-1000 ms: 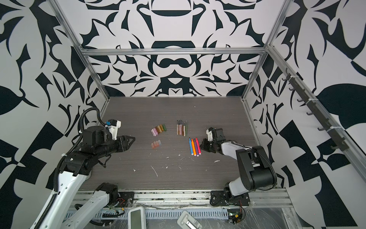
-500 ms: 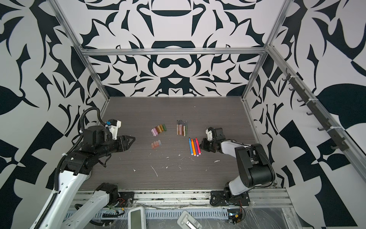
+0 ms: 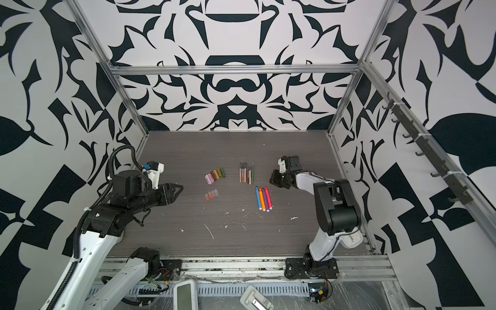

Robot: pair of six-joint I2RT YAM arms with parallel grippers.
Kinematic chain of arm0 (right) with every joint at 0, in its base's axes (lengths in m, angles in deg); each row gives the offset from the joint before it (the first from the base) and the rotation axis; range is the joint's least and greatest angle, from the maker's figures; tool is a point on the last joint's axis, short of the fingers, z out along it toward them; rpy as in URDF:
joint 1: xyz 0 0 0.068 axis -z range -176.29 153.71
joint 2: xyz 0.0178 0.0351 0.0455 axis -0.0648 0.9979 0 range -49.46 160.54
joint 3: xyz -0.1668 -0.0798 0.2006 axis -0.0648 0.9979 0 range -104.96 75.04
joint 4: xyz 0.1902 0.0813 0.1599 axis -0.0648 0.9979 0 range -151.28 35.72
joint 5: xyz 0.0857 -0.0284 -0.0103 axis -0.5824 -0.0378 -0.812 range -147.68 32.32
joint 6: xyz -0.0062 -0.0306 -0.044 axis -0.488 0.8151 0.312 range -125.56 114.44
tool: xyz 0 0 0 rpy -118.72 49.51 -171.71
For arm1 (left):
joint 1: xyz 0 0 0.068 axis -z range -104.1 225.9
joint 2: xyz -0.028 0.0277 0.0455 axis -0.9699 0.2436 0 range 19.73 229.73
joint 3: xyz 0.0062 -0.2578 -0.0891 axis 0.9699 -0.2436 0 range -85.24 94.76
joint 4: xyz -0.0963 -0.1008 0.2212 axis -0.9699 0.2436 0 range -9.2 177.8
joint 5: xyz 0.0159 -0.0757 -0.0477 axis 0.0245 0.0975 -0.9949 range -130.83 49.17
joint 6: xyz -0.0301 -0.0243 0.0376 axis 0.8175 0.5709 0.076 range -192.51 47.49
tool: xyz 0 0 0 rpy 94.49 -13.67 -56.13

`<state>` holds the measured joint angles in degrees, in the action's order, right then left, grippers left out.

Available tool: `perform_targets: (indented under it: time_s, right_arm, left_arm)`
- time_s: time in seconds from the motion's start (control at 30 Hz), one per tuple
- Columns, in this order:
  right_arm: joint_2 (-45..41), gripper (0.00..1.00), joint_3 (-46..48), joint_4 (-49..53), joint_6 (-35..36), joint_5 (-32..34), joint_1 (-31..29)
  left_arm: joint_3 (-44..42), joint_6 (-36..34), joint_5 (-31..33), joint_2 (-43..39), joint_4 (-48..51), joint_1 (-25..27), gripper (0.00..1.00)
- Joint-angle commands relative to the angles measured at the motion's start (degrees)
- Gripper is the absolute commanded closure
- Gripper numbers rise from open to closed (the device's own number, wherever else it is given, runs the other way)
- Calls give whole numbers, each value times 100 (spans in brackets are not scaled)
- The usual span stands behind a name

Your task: Open the pen caps

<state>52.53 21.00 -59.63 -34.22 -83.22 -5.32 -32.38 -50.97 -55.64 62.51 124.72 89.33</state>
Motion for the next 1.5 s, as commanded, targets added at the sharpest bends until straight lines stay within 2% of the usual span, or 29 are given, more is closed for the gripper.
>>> perform_targets:
  time_s: [0.0, 0.33, 0.6, 0.97, 1.47]
  right_arm:
    - [568, 100, -293, -553, -508, -457, -5]
    - [1462, 100, -598, -1080, -793, -961, -19]
    - [1635, 100, -640, -1274, -807, -1324, -96]
    - [1780, 100, -1216, -351, -335, -951, -486]
    - [1789, 100, -1267, -213, -322, -786, -521]
  left_arm:
    - [-75, -62, -57, -50, 30, -34, 54]
    - [-83, -64, -264, 52, -18, -171, 54]
    - [-101, -42, -549, 150, -66, -420, 55]
    - [-118, -18, -592, 134, -72, -440, 55]
    - [-118, -27, -598, 64, -72, -437, 55]
